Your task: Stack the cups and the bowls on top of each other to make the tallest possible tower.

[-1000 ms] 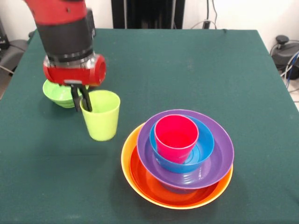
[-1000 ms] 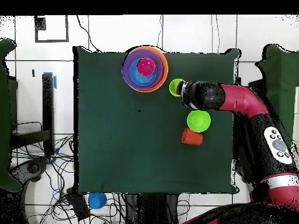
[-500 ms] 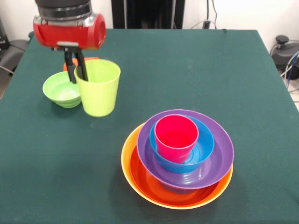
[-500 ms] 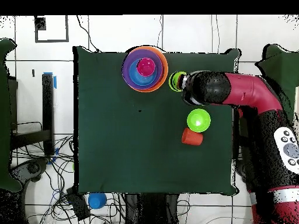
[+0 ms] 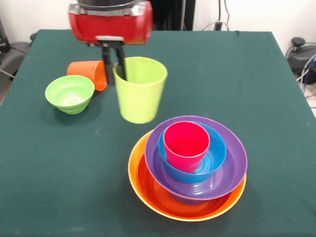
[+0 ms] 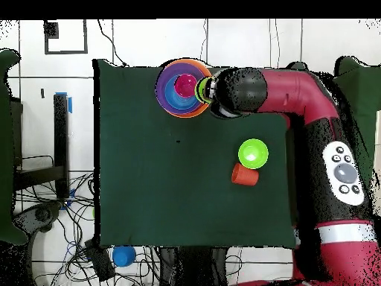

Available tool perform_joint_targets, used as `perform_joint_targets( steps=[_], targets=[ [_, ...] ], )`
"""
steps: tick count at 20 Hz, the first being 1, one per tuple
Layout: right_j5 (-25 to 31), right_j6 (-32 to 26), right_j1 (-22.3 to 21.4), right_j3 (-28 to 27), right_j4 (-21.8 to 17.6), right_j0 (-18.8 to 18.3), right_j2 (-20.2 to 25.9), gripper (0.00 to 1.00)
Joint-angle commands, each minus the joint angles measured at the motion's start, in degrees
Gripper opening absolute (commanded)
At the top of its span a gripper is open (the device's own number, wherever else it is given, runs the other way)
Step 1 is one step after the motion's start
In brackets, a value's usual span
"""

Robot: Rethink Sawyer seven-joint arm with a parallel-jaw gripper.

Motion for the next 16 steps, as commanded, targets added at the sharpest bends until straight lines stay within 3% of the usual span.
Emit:
perform_joint_targets(
  steps=[1,4,8,16],
  targets=[
    [6.4,3.7,6.9,-9.3,0.2,4.9,-2.9,0.0],
    [6.4,2.7,9.5,-13.0,-0.1,5.6,-2.9,0.0],
    [10.6,1.7,10.9,-17.5,0.3,6.8,-3.3,0.0],
    [15.5,2.2,9.8,-18.9,1.2,7.9,-4.8,0.0]
  ],
)
